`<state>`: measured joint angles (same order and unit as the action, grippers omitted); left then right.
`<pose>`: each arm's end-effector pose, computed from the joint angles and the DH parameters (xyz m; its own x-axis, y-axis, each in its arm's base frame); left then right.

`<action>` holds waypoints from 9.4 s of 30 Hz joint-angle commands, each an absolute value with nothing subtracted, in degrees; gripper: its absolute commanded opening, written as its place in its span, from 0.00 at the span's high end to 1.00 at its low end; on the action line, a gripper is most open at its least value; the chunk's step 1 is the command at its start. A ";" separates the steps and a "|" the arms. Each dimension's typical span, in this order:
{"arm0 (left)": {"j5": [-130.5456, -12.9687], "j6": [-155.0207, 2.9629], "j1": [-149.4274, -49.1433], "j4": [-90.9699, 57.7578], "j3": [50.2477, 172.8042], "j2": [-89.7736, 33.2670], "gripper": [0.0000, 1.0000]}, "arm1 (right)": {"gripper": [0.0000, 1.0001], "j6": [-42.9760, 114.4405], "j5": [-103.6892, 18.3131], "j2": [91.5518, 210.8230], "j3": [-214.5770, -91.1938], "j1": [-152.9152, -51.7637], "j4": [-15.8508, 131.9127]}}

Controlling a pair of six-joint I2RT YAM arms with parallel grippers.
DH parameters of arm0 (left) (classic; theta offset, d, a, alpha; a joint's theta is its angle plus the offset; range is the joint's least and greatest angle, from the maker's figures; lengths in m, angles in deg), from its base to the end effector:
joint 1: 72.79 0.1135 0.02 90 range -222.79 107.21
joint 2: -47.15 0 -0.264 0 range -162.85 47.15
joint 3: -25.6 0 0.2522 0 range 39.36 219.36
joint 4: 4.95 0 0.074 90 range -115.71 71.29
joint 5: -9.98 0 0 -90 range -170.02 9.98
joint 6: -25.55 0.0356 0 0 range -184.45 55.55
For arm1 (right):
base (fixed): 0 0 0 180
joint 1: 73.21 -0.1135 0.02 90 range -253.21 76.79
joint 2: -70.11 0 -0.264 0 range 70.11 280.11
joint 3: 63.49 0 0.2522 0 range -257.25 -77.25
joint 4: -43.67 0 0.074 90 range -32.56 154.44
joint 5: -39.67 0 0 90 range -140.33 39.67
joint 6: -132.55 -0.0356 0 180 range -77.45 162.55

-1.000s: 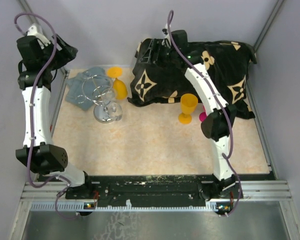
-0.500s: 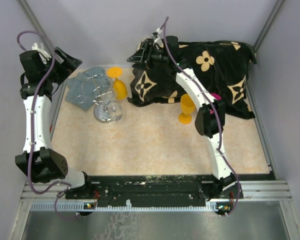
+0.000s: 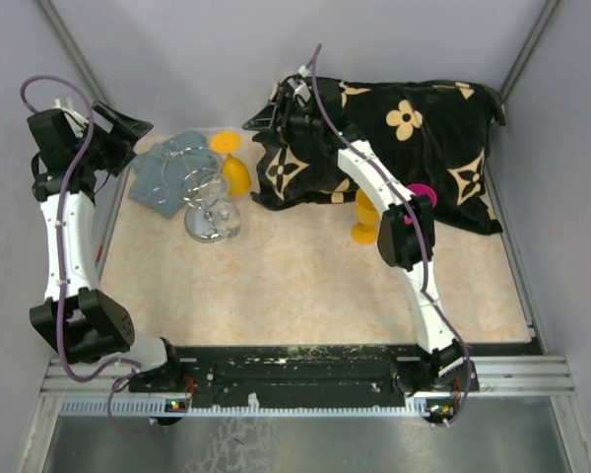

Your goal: Take the wine glass off the wine glass rack

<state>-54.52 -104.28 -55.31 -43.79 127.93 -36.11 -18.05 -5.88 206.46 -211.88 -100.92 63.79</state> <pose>0.3167 0.0837 0.4222 -0.3216 -0.7074 -0.6294 -0.1181 0.6895 -0.7146 0.4807 0.2807 0.3344 -0.8850 0.2376 -0.4003 -0.3559 0.2089 0.9109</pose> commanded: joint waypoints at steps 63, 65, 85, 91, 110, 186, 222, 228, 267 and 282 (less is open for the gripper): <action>-48.71 -106.29 -54.72 -38.44 122.57 -33.53 0.00 | 0.75 -25.91 -4.98 215.87 -217.89 -104.24 52.95; -48.72 -106.28 -54.77 -38.34 122.47 -33.53 0.00 | 0.75 -26.09 -4.83 216.07 -218.06 -104.24 52.95; -48.27 -106.63 -54.77 -37.70 121.95 -33.42 0.00 | 1.00 -25.93 -5.07 215.32 -218.17 -104.24 53.18; -48.10 -106.90 -54.77 -37.52 122.02 -33.53 0.00 | 1.00 -26.16 -5.84 213.04 -217.27 -103.60 52.61; -46.99 -107.60 -54.75 -36.58 121.97 -33.89 0.00 | 1.00 -27.35 -6.91 208.04 -215.74 -101.17 51.61; -22.36 -120.55 -88.08 -13.21 131.30 -40.94 0.69 | 1.00 -10.08 -6.58 156.23 -171.01 -94.48 60.24; -22.23 -68.29 -97.43 -47.62 139.94 -37.26 1.00 | 0.34 -0.13 -8.62 145.38 -172.16 -78.98 73.95; -45.15 -39.44 -111.55 -55.50 132.92 -33.12 1.00 | 0.34 1.22 -7.00 146.31 -174.69 -76.82 76.85; -72.61 23.79 -128.59 -26.63 86.06 -20.00 1.00 | 0.34 30.53 -7.59 158.47 -178.67 -87.67 111.75; -73.46 23.45 -129.29 -25.71 85.85 -20.26 1.00 | 0.47 36.29 -11.11 162.45 -180.76 -92.95 119.72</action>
